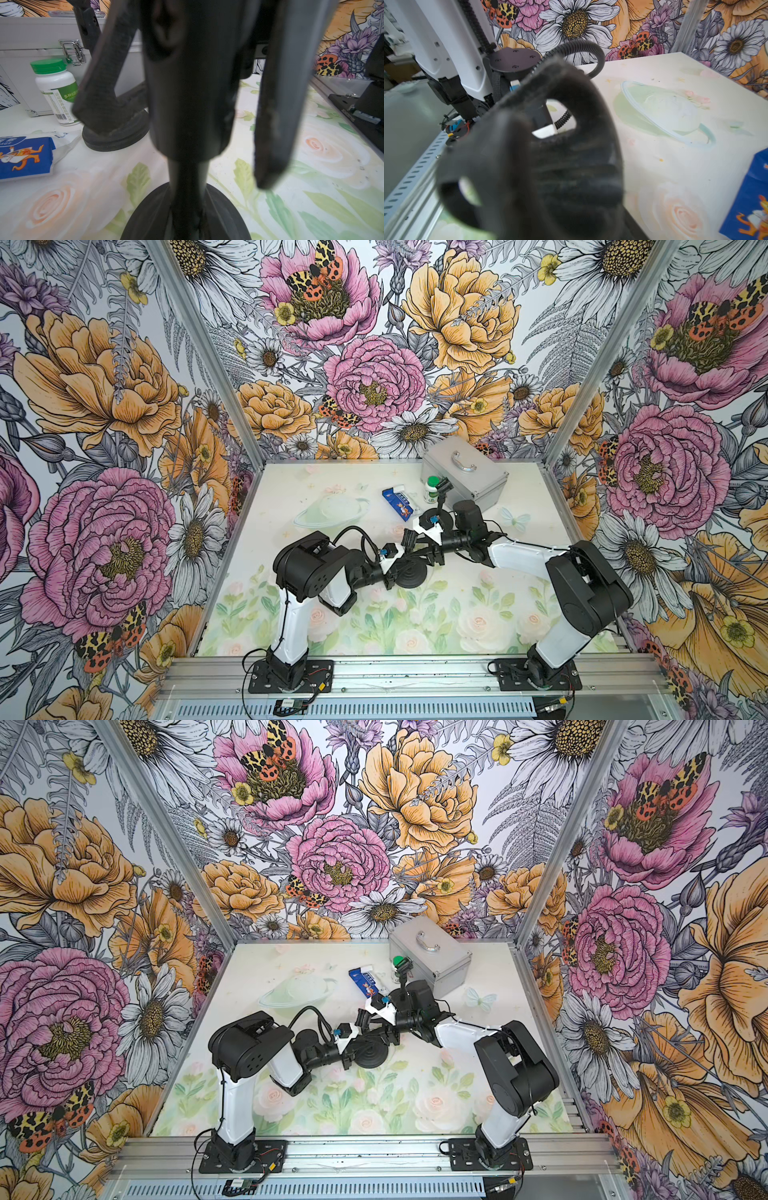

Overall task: Assemble a microphone stand
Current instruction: Screw the microphone stand pole into the microphone stand base.

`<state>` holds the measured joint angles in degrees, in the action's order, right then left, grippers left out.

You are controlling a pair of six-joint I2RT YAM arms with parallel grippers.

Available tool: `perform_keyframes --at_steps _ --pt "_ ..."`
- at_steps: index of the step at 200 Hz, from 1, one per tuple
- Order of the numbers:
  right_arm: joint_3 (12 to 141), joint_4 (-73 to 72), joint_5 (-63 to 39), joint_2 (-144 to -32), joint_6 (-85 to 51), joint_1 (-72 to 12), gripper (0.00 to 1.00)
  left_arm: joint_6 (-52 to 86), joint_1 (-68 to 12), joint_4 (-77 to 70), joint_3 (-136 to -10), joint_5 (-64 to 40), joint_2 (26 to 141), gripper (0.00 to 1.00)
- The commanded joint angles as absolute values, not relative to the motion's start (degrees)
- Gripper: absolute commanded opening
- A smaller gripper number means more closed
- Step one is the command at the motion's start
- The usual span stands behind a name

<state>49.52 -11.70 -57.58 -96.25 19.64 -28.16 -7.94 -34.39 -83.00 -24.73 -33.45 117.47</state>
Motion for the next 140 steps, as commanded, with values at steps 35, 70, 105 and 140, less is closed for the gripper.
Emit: perform_keyframes --at_steps 35,70,105,140 --pt "49.99 -10.94 -53.73 -95.66 21.71 -28.99 0.0 -9.33 -33.66 -80.87 -23.84 -28.8 118.39 0.18" --pt "33.65 -44.9 -23.93 -94.16 4.34 -32.54 0.0 -10.19 -33.71 -80.9 -22.44 -23.63 117.12 0.2" --pt "26.91 -56.0 20.09 -95.75 -5.77 -44.77 0.0 -10.42 -33.63 -80.9 -22.08 -21.65 116.81 0.2" --pt "25.56 -64.43 25.56 -102.55 -11.07 -53.14 0.0 -10.49 -33.66 -80.89 -21.97 -21.68 116.66 0.2"
